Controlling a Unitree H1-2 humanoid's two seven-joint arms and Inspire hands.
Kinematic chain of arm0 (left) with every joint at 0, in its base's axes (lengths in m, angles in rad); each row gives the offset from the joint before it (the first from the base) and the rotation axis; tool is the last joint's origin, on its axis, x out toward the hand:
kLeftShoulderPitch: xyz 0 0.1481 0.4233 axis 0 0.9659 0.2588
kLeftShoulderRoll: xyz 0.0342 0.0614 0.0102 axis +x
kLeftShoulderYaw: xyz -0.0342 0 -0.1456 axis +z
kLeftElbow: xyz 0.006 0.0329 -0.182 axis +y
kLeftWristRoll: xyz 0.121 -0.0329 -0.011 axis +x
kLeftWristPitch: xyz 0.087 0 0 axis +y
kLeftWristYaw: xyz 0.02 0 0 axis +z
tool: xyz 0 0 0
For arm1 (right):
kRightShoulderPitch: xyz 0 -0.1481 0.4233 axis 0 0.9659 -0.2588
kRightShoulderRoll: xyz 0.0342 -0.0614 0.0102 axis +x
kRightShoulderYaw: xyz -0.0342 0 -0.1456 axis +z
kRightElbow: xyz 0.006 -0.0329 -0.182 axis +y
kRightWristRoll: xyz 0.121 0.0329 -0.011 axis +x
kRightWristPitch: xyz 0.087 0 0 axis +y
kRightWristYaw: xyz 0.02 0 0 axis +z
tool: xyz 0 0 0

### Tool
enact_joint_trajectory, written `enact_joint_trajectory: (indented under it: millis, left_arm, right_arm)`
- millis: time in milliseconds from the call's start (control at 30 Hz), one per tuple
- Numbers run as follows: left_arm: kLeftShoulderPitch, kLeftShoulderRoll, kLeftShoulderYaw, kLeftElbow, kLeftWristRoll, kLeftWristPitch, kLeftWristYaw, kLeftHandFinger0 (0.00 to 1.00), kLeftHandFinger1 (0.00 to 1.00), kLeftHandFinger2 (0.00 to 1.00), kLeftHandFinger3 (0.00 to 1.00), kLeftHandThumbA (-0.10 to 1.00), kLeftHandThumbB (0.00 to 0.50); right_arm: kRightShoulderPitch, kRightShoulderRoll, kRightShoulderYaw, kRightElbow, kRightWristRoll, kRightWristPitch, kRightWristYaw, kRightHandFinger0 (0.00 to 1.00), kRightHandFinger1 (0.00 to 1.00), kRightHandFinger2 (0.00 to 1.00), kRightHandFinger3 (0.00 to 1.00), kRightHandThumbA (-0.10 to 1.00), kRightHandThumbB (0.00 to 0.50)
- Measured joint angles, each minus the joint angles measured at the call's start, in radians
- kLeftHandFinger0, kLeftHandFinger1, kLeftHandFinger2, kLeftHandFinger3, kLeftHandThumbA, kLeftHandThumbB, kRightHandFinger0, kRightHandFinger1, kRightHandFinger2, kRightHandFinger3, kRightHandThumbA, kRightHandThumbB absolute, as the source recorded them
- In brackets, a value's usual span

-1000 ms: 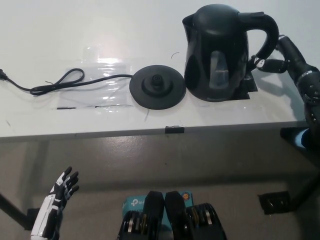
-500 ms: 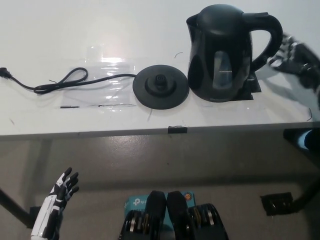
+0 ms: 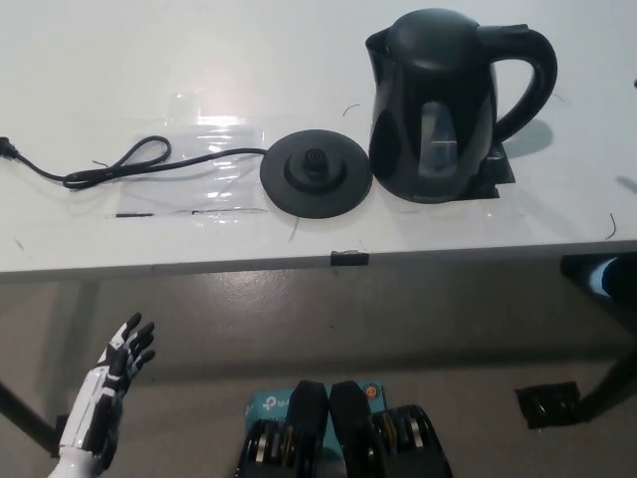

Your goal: Use the right hand to grab the handle of the kettle from the base and place it on the right side

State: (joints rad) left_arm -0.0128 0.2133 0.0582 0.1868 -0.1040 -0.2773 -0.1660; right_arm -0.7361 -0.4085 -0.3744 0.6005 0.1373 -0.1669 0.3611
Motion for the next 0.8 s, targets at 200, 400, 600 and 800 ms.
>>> enact_joint_trajectory:
  millis: [200,400,600,800]
  left_arm:
    - [-0.025,0.000,0.000,0.003,0.000,0.004,0.000,1.00,1.00,1.00,1.00,1.00,0.418]
    - [-0.061,0.000,-0.001,0.011,0.000,0.007,0.000,1.00,1.00,1.00,1.00,1.00,0.438]
    - [-0.112,0.001,-0.002,0.031,0.000,0.011,0.000,1.00,1.00,1.00,1.00,0.99,0.451]
    - [-0.153,0.012,-0.005,0.033,0.001,0.016,-0.001,1.00,1.00,1.00,1.00,1.00,0.465]
  right_arm:
    - [0.148,0.098,-0.001,-0.205,-0.008,0.000,-0.031,1.00,1.00,1.00,1.00,1.00,0.328]
    - [0.355,0.240,0.015,-0.436,-0.038,-0.012,-0.052,1.00,1.00,1.00,1.00,1.00,0.283]
    - [0.531,0.356,0.049,-0.628,-0.076,-0.057,-0.070,1.00,1.00,1.00,1.00,1.00,0.278]
    - [0.645,0.426,0.124,-0.673,-0.162,-0.159,-0.114,1.00,1.00,1.00,1.00,1.00,0.299]
